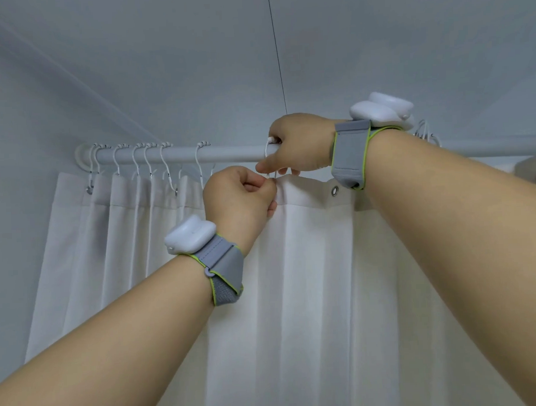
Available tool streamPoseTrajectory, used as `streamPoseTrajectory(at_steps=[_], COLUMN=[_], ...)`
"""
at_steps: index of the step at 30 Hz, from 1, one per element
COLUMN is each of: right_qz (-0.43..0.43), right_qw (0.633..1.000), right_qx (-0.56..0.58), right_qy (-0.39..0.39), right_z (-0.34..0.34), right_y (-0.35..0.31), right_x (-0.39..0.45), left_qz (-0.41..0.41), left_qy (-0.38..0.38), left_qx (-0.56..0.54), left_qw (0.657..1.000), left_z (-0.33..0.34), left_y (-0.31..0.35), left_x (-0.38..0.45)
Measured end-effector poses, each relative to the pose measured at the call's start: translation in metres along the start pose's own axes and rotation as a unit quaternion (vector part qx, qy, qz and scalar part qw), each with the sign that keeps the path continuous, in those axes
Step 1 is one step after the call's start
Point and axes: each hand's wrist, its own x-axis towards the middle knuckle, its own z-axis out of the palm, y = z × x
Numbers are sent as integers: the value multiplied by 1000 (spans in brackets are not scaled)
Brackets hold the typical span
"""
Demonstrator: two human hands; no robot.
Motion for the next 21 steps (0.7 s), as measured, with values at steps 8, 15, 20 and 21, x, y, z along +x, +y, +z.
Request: streamPoseTrajectory(at_steps=[8,15,20,21], right_qz=[-16,-30,-28,-27], right_qw=[999,993,994,994], right_qx=[-31,-99,-92,-91], right_qy=[38,50,57,57], right_z=[0,3,3,3], right_y=[1,-3,-2,-2], right_x=[-12,-12,-13,-14], left_qz=[113,182,221,233], left_qy=[45,78,54,47], left_qx=[174,230,258,256], left_qw=[977,953,939,937], left_z=[-40,-66,-66,-63], left_y=[-21,-31,-27,-24], left_x=[23,34,30,27])
